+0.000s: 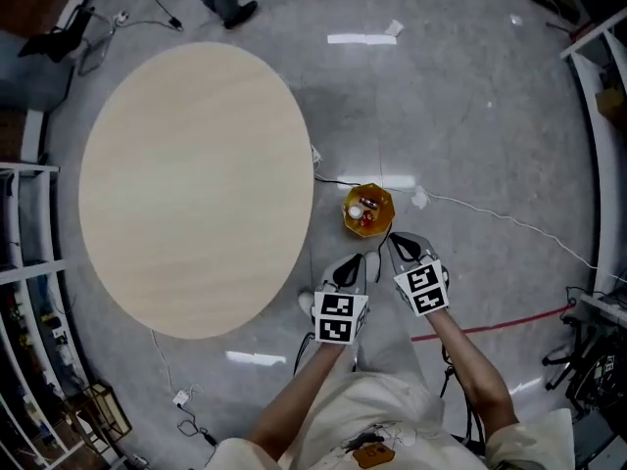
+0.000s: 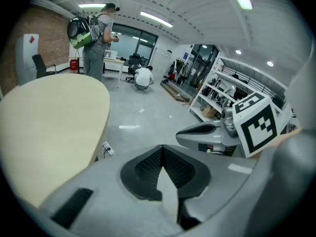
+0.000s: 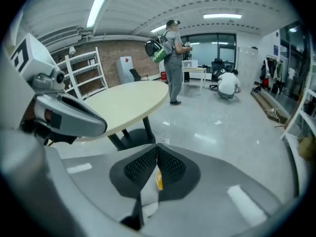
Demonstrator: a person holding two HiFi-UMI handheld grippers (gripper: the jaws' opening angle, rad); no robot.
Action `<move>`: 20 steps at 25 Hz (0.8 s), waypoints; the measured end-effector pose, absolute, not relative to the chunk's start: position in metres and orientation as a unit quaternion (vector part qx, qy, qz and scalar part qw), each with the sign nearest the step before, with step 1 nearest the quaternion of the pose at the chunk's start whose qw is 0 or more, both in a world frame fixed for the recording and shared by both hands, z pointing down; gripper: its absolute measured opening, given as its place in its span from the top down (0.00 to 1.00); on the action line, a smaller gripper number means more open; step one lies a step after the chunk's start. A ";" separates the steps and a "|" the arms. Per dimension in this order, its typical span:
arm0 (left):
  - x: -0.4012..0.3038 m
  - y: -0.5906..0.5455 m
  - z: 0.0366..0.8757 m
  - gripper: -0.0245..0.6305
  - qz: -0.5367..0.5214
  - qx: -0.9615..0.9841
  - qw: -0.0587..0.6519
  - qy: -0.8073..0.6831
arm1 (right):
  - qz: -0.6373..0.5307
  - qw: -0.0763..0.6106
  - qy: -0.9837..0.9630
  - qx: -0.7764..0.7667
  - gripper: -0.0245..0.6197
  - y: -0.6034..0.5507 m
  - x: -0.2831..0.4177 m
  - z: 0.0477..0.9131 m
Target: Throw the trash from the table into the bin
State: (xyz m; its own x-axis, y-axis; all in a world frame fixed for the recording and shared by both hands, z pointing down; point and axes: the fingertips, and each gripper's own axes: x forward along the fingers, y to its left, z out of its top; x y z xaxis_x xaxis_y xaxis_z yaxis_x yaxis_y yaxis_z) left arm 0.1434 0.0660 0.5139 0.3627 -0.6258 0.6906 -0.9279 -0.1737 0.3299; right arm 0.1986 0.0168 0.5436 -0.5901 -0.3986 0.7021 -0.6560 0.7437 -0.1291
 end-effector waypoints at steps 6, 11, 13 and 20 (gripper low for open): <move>0.125 0.094 0.441 0.96 0.169 0.773 0.324 -0.519 | 0.180 0.249 -0.895 0.324 0.95 0.054 0.166 0.446; 0.115 0.156 0.395 0.96 0.150 0.788 0.313 -0.508 | 0.171 0.202 -0.912 0.312 0.95 0.122 0.135 0.384; 0.107 0.184 0.383 0.96 0.142 0.791 0.316 -0.505 | 0.167 0.182 -0.914 0.322 0.95 0.147 0.122 0.362; 0.086 0.258 0.368 0.96 0.157 0.818 0.290 -0.472 | 0.119 0.167 -0.927 0.315 0.95 0.209 0.082 0.329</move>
State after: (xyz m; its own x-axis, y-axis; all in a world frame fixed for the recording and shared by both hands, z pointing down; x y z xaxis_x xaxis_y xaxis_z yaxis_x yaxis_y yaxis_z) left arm 0.0863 0.2577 0.3678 0.5057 -0.6803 0.5305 -0.8626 -0.3862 0.3269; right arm 0.0819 0.2091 0.3290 -0.7452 -0.5448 0.3845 -0.6242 0.7728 -0.1146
